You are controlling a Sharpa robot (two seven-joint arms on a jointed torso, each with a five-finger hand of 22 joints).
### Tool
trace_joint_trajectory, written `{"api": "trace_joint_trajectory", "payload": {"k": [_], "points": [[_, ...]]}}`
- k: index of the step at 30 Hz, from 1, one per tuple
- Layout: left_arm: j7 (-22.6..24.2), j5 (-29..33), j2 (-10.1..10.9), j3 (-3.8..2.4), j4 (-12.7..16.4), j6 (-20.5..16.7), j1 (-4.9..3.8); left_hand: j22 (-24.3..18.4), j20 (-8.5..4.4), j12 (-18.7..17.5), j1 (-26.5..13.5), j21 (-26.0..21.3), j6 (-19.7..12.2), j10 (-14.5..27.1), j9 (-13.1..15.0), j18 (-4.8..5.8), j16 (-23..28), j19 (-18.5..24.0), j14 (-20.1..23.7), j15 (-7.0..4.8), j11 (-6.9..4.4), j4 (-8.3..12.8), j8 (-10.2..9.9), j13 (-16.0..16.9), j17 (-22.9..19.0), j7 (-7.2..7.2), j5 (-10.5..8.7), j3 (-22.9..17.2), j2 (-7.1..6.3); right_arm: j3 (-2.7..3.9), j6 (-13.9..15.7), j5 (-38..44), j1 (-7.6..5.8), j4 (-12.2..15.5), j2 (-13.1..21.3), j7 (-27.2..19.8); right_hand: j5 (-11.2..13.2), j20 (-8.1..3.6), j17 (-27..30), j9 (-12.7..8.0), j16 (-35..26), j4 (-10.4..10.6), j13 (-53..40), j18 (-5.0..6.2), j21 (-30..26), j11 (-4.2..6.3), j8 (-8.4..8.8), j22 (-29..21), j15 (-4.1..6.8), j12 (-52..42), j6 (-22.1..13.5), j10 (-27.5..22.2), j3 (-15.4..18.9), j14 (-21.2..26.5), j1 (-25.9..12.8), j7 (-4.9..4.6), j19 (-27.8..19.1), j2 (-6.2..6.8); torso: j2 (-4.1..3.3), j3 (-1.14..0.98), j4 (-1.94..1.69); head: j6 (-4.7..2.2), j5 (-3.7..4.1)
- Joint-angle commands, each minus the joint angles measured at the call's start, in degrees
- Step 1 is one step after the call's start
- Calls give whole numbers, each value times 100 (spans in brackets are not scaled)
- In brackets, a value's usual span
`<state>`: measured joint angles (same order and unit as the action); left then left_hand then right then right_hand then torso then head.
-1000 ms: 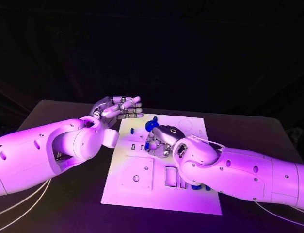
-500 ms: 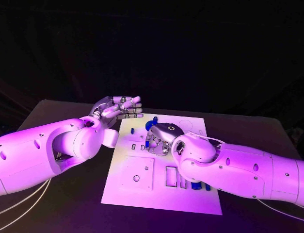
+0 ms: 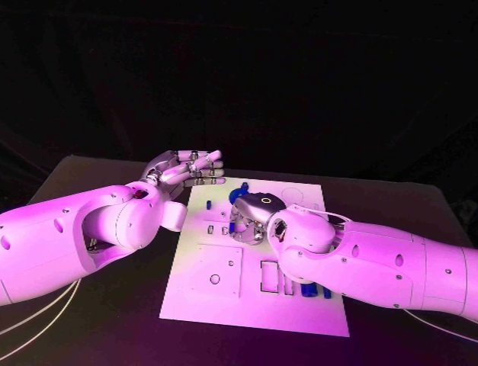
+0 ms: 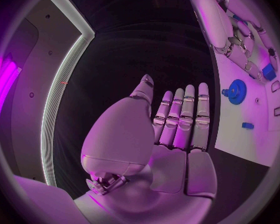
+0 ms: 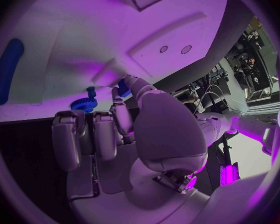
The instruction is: Assemble the parts on the task board
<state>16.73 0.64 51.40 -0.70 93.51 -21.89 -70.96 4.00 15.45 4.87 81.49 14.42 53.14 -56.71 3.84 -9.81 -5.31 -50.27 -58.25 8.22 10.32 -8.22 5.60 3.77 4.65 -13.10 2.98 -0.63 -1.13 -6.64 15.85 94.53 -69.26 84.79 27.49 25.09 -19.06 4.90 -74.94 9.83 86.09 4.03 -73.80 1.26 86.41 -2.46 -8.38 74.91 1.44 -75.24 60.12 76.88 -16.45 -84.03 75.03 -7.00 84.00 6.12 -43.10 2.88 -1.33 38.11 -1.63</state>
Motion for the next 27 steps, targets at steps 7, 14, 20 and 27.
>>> {"api": "trace_joint_trajectory", "payload": {"k": [7,14,20,27], "points": [[18,9,-4,-4,20,91,-5,-9,9,-18,-11,-33,14,8,0,-82,20,-42,-5,46,35,7,-17,1,-9,-8,-3,19,48,-6,-241,122,-8,-30,-29,134,-12,-17,-647,8,-29,16,0,-18,14,10,-24,1213,18,-19,41,40,-29,-404,-60,-4,326,3,-1,-6,3,-1,-2],[13,9,-4,-4,21,93,-5,-9,9,-18,-11,-33,14,8,0,-82,20,-42,-5,46,35,7,-17,1,-9,-8,-3,19,48,-9,-239,112,-9,-37,-41,117,4,-17,-622,1,-44,26,29,-9,-18,5,-6,1187,15,10,9,15,-16,-398,-96,-13,301,31,-3,-6,5,1,1],[1,9,-3,-4,19,96,-5,-10,9,-23,-14,-37,17,7,0,-82,33,-43,3,49,34,8,-22,2,-12,-7,-3,26,48,-11,-121,108,-9,-30,-44,94,10,-13,-618,-15,-48,35,41,-7,-28,-9,29,1181,6,24,-53,0,-12,-396,-125,-33,294,55,-2,-7,1,-1,3],[-4,9,-3,-4,15,101,-5,-10,9,-23,-14,-37,17,7,0,-82,33,-43,3,49,34,8,-22,2,-12,-7,-3,26,48,-11,16,109,-9,-6,-30,83,2,-12,-624,-14,-45,37,21,-8,-22,-9,26,1187,4,6,-47,16,-19,-397,-126,-30,299,46,-2,-5,0,1,-10]]}}
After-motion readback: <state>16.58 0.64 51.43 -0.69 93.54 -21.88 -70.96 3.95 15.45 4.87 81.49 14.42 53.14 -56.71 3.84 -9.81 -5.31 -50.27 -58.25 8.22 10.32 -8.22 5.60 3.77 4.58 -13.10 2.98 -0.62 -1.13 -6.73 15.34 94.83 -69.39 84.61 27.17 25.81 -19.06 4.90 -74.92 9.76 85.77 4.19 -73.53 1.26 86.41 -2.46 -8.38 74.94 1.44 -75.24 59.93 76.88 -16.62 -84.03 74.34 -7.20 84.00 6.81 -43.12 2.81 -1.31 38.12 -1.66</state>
